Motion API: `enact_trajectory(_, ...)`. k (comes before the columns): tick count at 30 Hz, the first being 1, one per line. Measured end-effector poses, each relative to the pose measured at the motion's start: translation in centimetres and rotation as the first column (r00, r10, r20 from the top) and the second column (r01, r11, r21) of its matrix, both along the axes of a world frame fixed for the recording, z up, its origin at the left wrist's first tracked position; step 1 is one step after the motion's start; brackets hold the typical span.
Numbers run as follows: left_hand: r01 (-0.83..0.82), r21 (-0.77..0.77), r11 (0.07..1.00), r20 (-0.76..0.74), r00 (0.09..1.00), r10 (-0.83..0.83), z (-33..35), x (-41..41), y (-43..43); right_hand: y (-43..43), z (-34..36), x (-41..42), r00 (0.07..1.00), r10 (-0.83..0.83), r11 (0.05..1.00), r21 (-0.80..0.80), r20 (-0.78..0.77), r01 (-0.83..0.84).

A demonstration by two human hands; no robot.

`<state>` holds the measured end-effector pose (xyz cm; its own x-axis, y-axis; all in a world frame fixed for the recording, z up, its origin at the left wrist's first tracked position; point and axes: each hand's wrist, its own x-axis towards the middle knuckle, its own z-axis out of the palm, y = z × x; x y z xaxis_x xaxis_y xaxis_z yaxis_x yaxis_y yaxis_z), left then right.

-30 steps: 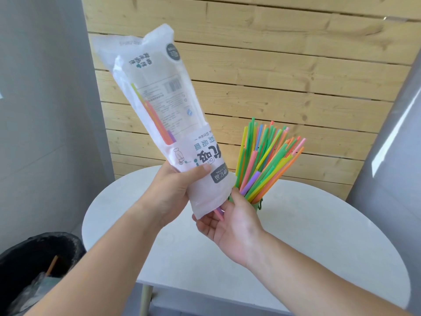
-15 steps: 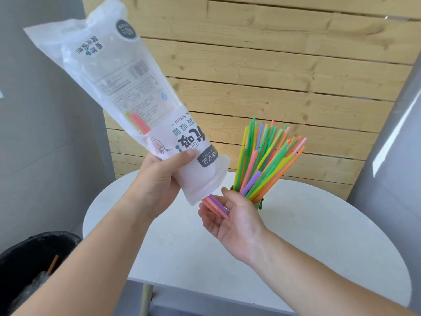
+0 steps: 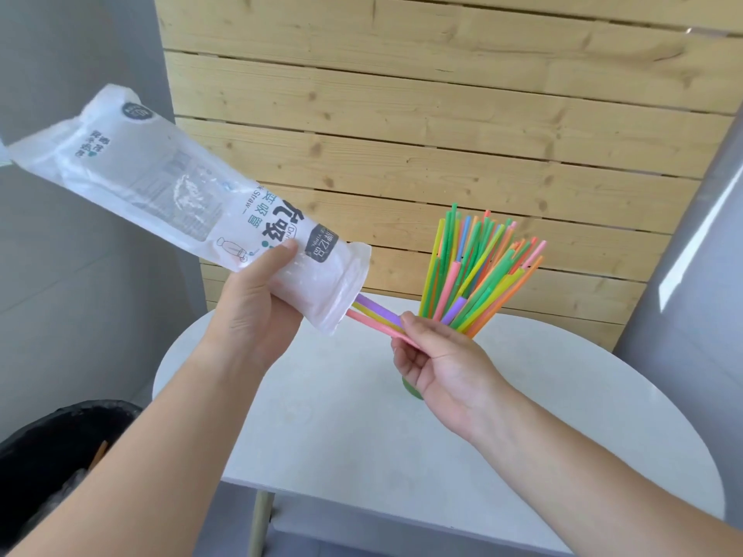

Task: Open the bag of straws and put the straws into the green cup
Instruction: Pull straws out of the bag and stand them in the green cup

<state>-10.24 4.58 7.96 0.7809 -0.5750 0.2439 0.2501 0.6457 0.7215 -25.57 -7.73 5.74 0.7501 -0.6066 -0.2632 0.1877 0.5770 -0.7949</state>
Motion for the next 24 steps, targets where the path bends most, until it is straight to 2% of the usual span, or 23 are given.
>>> enact_trajectory(4,-0.008,-0.012,1.0,-0.055,0.998,0.007,0.1,0.0,0.3,-0.7,0.9,-1.1,1.0,-0.007,0.998,-0.069,-0.003,0.006)
enact_trajectory(11,-0.002,-0.068,0.998,-0.191,0.982,-0.011,-0.1,0.2,0.5,-2.4,3.2,-3.8,0.996,-0.044,0.939,-0.345,-0.075,0.016)
enact_trajectory(17,0.016,-0.125,0.992,-0.289,0.956,-0.052,-1.2,1.2,0.4,-5.1,6.4,-7.5,0.98,-0.162,0.818,-0.571,-0.114,0.069)
enact_trajectory(24,0.017,-0.16,0.987,-0.321,0.944,-0.069,-1.5,0.9,-0.4,-7.2,9.4,-11.5,0.933,-0.313,0.65,-0.756,-0.179,0.073)
